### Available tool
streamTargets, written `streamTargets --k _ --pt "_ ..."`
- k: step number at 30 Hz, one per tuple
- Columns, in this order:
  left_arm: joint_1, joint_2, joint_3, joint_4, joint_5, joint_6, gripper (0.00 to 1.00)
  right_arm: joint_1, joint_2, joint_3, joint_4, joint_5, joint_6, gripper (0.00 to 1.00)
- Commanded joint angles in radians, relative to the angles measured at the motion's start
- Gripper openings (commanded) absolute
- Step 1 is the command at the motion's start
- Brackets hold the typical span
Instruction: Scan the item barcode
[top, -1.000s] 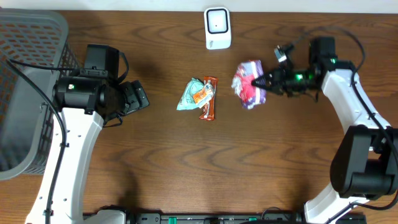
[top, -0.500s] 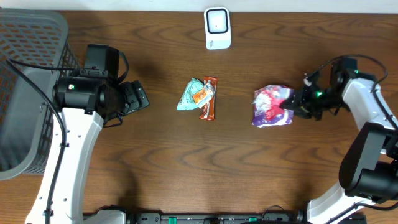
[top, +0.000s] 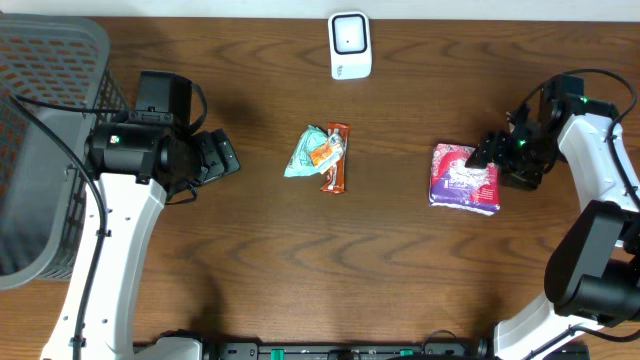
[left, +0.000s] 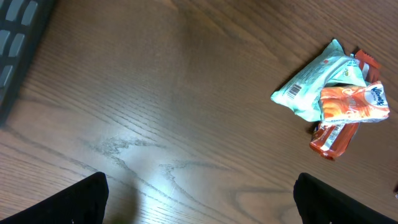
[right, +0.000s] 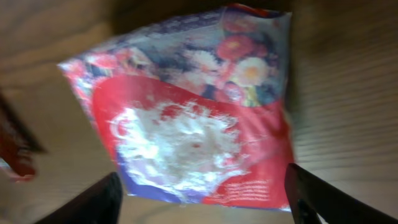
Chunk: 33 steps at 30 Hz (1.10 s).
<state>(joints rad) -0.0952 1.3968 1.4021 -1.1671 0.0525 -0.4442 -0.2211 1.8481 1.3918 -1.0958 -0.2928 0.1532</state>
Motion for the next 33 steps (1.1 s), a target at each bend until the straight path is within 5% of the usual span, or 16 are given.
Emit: streamTargets --k 1,9,16,19,22,33 --pt "0.005 -0.005 -0.002 -0.003 -0.012 0.006 0.95 0.006 -0.008 0.004 -0.011 0.113 -0.02 0.88" --pt "0.005 -0.005 -0.002 -0.003 -0.012 0.006 0.95 0.005 -0.007 -0.077 0.053 0.128 -0.02 0.97" --pt "0.005 -0.005 -0.002 -0.003 -0.012 0.006 0.95 0.007 -0.006 -0.22 0.245 -0.085 -0.02 0.83" --pt "0.005 -0.005 -0.002 -0.003 -0.012 0.006 0.95 0.012 -0.006 -0.278 0.335 -0.172 -0.02 0.59" --pt "0.005 -0.005 -0.002 -0.003 -0.012 0.006 0.95 0.023 -0.006 -0.302 0.375 -0.238 -0.011 0.04" --pt "0.005 -0.005 -0.002 -0.003 -0.012 0.006 0.95 0.041 -0.006 -0.211 0.618 -0.631 0.29 0.01"
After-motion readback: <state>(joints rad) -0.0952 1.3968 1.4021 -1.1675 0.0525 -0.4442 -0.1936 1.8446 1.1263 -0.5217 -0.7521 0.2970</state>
